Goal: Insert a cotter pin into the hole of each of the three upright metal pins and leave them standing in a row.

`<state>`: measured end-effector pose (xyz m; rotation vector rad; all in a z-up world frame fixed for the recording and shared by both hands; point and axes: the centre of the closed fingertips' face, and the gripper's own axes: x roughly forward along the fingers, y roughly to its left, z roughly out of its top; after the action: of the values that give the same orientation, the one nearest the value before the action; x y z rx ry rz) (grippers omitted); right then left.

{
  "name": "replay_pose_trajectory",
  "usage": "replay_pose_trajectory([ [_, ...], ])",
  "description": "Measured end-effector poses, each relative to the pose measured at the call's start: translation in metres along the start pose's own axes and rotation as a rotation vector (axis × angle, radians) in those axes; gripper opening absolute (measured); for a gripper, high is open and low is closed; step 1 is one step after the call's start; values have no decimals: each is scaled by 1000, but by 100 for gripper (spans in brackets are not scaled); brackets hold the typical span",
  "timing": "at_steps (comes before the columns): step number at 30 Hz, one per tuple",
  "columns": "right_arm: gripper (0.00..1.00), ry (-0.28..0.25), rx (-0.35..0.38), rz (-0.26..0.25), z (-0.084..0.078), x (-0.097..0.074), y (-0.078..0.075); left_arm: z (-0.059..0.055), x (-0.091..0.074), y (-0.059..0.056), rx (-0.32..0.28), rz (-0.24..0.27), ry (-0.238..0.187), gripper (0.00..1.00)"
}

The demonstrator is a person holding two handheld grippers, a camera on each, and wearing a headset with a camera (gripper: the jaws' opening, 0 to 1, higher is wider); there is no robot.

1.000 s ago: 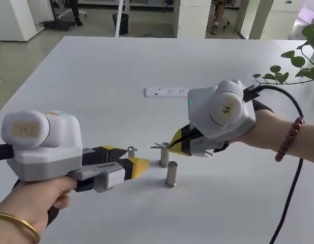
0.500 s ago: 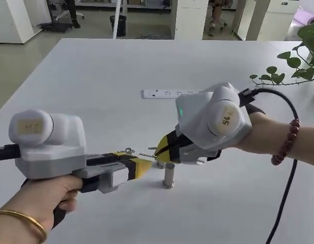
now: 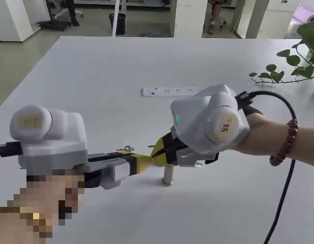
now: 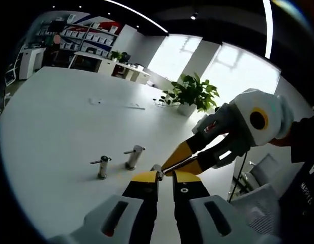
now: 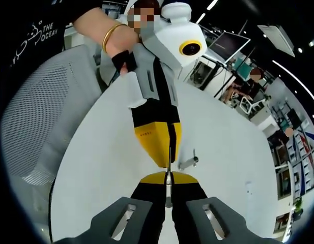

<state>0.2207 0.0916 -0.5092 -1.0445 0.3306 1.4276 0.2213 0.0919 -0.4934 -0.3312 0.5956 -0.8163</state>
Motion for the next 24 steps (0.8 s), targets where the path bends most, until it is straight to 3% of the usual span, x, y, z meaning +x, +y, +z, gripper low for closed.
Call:
replay_pose_trajectory([
  [5, 0, -9, 11, -4, 2, 0, 1, -1, 0, 2, -51, 0, -12, 3],
  [14, 0, -16, 18, -18, 4, 0, 1, -1, -1, 2, -9, 4, -19, 1],
  [18, 0, -31, 74, -30, 4, -1, -2, 2, -2, 2, 12, 10, -34, 1],
  [24, 2, -84, 242, -11, 3, -2, -2, 3, -3, 1, 42, 0, -35, 0],
])
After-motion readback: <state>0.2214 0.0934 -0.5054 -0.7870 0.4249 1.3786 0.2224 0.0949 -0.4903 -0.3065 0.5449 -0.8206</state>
